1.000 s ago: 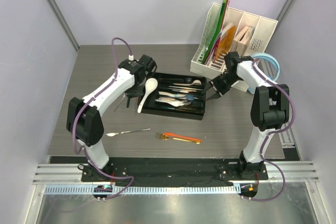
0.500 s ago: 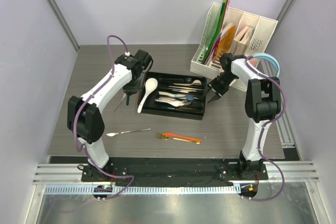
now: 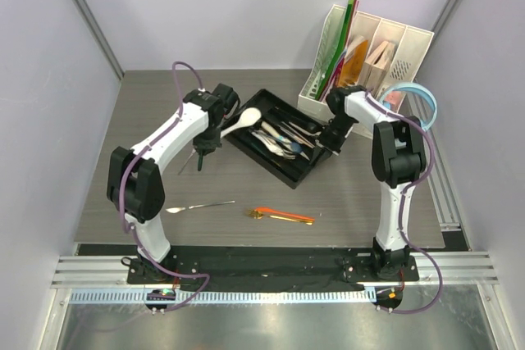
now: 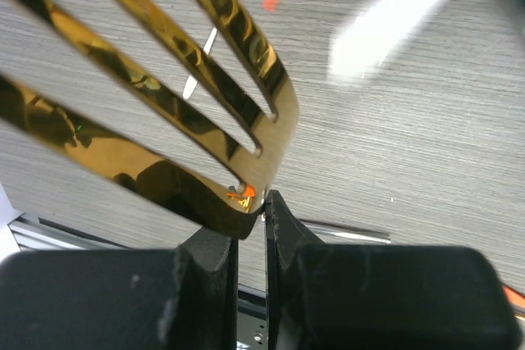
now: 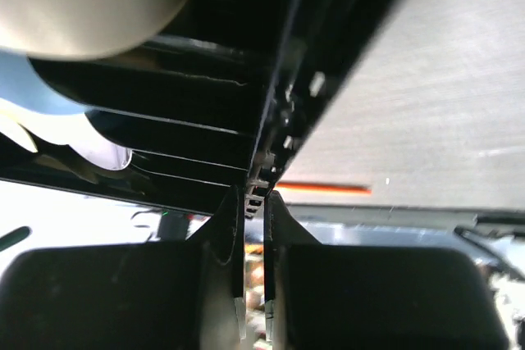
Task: Sort the eating utensils into containers
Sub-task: Adjust the storage box at the center of the board.
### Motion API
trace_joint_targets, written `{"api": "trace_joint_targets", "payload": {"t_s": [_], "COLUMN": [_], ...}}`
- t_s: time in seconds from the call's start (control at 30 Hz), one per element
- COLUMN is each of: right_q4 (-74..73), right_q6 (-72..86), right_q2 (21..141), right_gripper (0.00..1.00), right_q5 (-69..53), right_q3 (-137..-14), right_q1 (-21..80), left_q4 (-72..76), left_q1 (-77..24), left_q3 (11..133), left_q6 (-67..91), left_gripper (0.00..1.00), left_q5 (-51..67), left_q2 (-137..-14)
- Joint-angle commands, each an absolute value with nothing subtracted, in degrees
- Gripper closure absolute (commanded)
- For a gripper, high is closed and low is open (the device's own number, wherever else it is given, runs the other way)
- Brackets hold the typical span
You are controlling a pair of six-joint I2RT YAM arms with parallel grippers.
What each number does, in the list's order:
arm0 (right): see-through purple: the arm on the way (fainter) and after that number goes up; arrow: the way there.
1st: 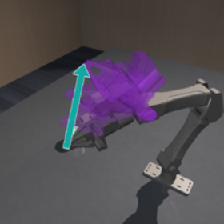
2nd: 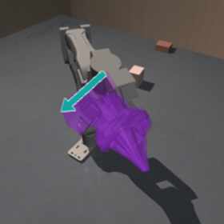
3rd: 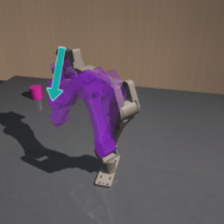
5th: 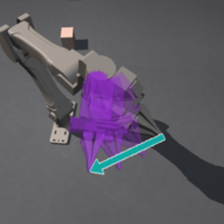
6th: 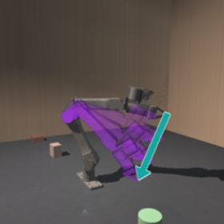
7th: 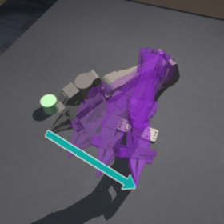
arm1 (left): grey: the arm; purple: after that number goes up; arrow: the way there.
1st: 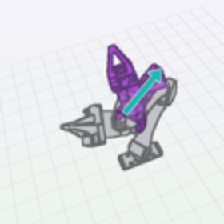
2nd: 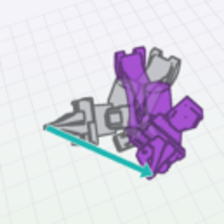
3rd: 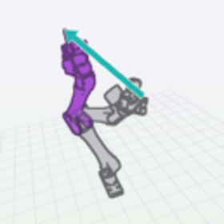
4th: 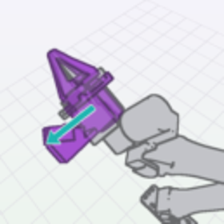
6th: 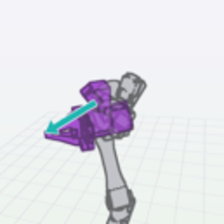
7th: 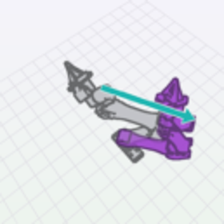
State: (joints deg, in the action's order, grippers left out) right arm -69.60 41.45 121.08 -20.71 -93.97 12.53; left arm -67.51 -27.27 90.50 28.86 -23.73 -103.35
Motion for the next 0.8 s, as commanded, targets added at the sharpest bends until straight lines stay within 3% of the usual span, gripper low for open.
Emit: {"api": "trace_joint_targets", "payload": {"t_s": [0.0,0.47,0.77], "right_q4": [-74.88,-83.05,-77.00], "right_q6": [42.19,41.84,49.65], "right_q2": [119.36,117.15,117.07], "right_gripper": [0.99,0.99,0.99], "right_q5": [-18.98,-20.39,-33.04], "right_q3": [-90.27,-91.40,-90.26], "right_q1": [11.25,19.41,22.76], "left_q4": [-65.74,-64.16,-64.60], "left_q1": [-27.16,-24.35,-22.50], "left_q3": [90.09,86.57,86.48], "left_q6": [27.86,28.83,29.44], "left_gripper": [1.00,1.00,1.00], "left_q5": [-24.08,-23.12,-23.38], "left_q2": [-102.75,-99.84,-99.49]}}
